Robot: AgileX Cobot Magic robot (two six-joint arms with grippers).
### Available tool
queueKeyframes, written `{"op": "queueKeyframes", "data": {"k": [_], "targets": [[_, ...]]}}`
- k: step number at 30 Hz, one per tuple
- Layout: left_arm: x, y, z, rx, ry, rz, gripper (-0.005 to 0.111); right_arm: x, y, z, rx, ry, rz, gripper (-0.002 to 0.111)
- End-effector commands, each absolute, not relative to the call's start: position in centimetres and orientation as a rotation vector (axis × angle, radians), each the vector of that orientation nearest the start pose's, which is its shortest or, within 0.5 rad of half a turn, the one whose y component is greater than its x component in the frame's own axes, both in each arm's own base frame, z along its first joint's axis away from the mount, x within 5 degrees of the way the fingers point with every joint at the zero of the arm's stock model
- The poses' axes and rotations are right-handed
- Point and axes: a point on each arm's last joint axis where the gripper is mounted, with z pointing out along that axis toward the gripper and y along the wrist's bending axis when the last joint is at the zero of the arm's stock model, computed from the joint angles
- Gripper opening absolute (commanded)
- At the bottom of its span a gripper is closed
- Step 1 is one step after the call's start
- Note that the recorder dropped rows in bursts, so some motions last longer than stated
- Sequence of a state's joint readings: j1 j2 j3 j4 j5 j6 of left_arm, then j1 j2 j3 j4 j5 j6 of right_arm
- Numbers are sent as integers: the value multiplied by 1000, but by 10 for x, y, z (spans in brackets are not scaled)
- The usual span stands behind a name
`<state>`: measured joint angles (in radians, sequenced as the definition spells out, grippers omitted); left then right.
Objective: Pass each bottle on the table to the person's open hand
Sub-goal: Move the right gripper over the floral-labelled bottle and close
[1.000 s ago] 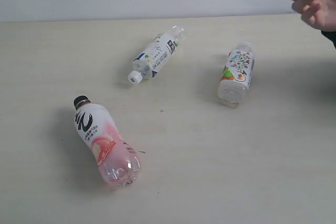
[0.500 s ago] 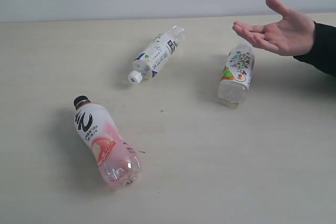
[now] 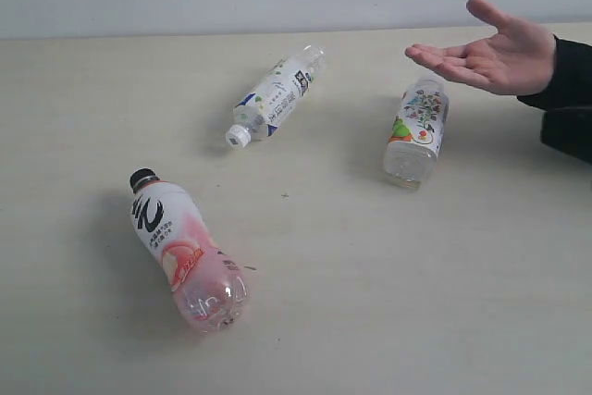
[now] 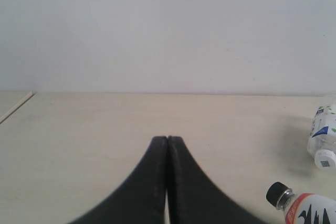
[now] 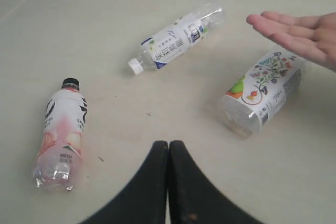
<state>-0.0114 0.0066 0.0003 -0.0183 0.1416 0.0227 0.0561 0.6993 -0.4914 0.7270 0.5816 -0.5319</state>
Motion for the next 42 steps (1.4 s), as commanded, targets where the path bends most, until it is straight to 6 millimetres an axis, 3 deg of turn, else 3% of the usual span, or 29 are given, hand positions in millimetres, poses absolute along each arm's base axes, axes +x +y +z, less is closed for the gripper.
{"op": "queueKeyframes", "data": {"k": [1,7,12,14,16,17,19,21,25,28,30,34,42], "targets": [[56,-1,200,14,1624,-7,0,172,44,278,-153,2232,526,0],[56,-1,200,14,1624,-7,0,219,48,265,-131,2357,546,0],[56,-1,200,14,1624,-7,0,250,51,239,-110,2510,582,0],[56,-1,200,14,1624,-7,0,260,55,221,-135,2651,598,0],[56,-1,200,14,1624,-7,0,268,61,201,-205,2847,462,0],[56,-1,200,14,1624,-7,0,274,66,194,-239,2944,283,0],[56,-1,200,14,1624,-7,0,284,74,188,-181,2944,44,0],[56,-1,200,14,1624,-7,0,292,86,184,-8,2863,1,1],[56,-1,200,14,1624,-7,0,303,96,187,251,2712,150,22],[56,-1,200,14,1624,-7,0,307,98,189,380,2653,217,62],[56,-1,200,14,1624,-7,0,308,98,190,381,2641,227,76],[56,-1,200,14,1624,-7,0,312,98,184,401,2627,216,84],[56,-1,200,14,1624,-7,0,326,94,154,511,2578,112,84]]}}
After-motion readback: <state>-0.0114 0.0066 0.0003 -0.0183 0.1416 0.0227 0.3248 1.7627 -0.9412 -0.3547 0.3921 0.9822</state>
